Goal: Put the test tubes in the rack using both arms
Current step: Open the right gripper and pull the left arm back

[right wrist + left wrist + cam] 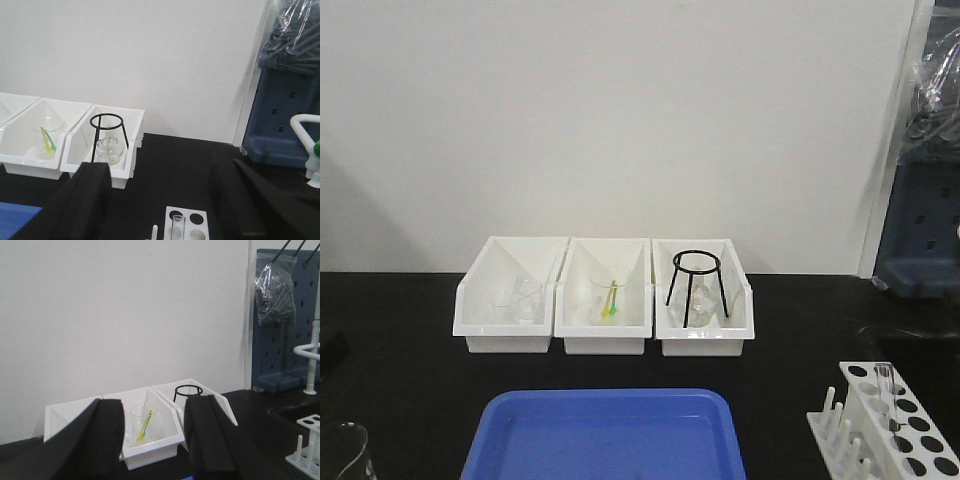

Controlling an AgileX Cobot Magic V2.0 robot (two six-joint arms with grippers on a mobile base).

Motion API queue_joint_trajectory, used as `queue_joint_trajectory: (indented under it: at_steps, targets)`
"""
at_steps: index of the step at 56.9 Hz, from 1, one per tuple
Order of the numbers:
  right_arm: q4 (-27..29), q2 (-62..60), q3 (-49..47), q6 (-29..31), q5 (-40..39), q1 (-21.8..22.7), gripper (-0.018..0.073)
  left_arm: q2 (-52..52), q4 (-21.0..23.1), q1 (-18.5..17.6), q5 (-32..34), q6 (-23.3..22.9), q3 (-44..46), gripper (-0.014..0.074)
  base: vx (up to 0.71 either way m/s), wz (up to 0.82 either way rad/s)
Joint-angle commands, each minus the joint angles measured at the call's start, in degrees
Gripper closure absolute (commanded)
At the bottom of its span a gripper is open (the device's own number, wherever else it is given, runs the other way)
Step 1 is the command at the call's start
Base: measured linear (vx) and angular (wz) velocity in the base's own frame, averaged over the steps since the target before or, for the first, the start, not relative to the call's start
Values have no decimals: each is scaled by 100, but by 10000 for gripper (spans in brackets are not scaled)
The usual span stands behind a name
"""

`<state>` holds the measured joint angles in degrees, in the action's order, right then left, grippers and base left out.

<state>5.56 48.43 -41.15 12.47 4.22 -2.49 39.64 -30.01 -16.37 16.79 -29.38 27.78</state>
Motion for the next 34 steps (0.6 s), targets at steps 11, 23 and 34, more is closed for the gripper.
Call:
queue_joint_trajectory:
  at_steps: [11, 23, 34]
  targets:
    - [-50, -64, -191, 17, -464, 33, 69, -120, 124, -3, 272, -8, 168, 190, 0, 0]
    - [-50, -64, -191, 17, -465, 33, 69, -257, 247, -3, -62, 453, -68, 263, 0, 0]
    - [-50, -64, -191, 17, -460, 33, 69, -1205, 1358, 174, -1363, 2041, -510, 552, 0, 0]
